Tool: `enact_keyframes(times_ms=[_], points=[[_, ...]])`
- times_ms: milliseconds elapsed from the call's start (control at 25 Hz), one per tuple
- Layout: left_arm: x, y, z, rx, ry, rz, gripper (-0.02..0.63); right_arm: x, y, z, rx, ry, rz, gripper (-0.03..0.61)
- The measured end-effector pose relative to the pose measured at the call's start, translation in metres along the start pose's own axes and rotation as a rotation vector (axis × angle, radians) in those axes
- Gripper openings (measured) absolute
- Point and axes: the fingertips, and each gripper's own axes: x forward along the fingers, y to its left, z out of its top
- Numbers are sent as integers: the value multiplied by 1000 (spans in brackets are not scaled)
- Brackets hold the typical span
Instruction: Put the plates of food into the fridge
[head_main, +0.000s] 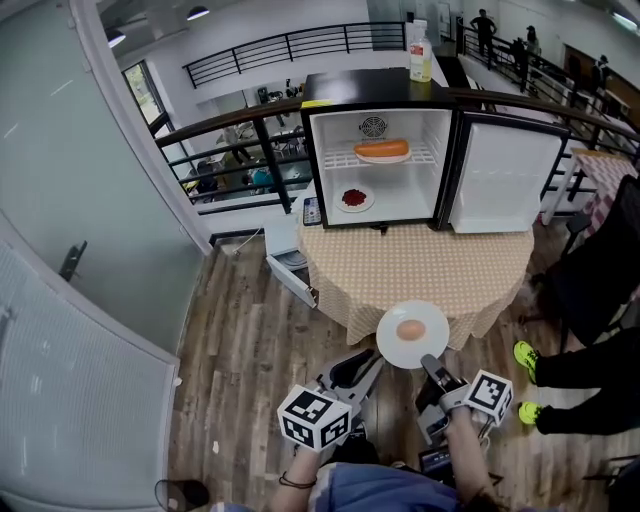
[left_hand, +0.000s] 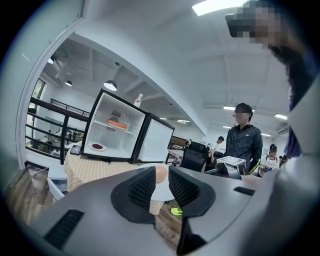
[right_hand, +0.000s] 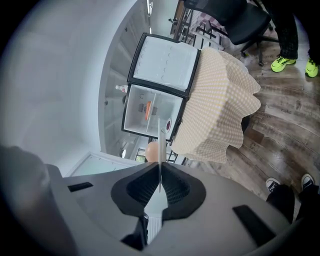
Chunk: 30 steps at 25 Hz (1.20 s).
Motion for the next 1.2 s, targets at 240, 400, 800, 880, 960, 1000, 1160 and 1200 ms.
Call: enact_keyframes(times_ms=[240,400,800,880,960,1000,1160,1200], points=[[13,28,15,17,-2,-42,91,31,8,12,-10,-35,-4,26],[19,48,23,25,-3,-63,91,50,14,15,-22,-54,-3,26],[35,74,26,13,19,-115,91,72,11,18,6,-94,-30,26],[39,75,23,5,30,-121,91,73,7,20,12,-96,-38,26],[43,77,18,-6,42,-121,91,76,2,23,20,-95,-47,26],[44,79,16,-12,48,-118,91,79,-1,25,26,-92,-52,26],[54,93,13,-25,61,-88,91,97,-9,36,42,-68,-66,26],[58,97,14,-28,60,-76,91,103,-10,41,45,-60,-68,26]])
